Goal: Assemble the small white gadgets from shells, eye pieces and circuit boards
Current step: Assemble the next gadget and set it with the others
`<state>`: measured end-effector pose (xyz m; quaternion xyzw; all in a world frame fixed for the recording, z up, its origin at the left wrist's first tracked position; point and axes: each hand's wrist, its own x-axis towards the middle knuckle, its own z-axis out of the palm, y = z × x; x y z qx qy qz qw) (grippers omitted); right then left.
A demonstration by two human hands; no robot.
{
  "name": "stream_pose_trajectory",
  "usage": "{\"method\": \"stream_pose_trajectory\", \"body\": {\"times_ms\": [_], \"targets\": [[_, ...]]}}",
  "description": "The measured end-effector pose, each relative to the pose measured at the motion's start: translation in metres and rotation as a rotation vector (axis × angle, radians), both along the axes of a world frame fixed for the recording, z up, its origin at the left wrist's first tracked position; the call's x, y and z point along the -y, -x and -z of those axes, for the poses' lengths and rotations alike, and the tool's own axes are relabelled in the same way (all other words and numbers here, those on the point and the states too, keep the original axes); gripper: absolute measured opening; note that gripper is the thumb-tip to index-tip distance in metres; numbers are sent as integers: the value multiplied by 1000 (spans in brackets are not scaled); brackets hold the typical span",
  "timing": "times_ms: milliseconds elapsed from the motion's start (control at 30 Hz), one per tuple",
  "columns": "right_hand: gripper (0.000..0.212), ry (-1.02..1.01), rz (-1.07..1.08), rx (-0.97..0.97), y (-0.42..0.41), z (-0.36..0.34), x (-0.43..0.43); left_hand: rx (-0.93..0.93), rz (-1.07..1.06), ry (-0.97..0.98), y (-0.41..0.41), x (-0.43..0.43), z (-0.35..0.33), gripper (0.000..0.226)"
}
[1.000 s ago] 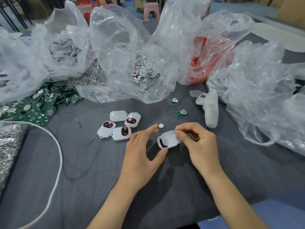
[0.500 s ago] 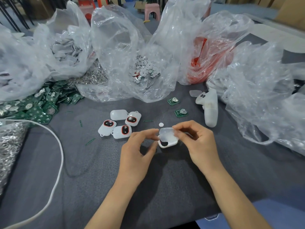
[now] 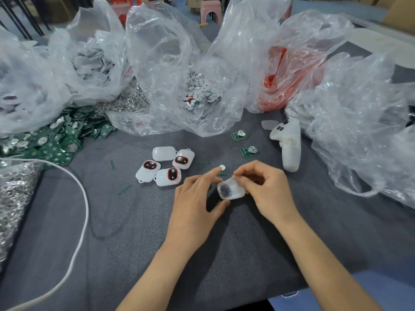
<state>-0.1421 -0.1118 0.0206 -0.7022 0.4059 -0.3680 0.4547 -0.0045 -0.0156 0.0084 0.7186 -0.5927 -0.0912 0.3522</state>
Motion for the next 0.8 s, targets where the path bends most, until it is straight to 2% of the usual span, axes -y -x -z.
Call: {"method": "stream_pose_trajectory", "body": {"times_ms": [400, 600, 800], "targets": [[21, 21, 67, 15, -3, -1, -6, 10, -1, -8, 1, 2, 0, 69], [27, 51, 112, 5, -7, 0, -10, 4, 3, -6, 2, 1, 0, 69], [21, 81, 121, -22, -9, 1, -12, 10, 12, -4, 3, 0, -3, 69]]}}
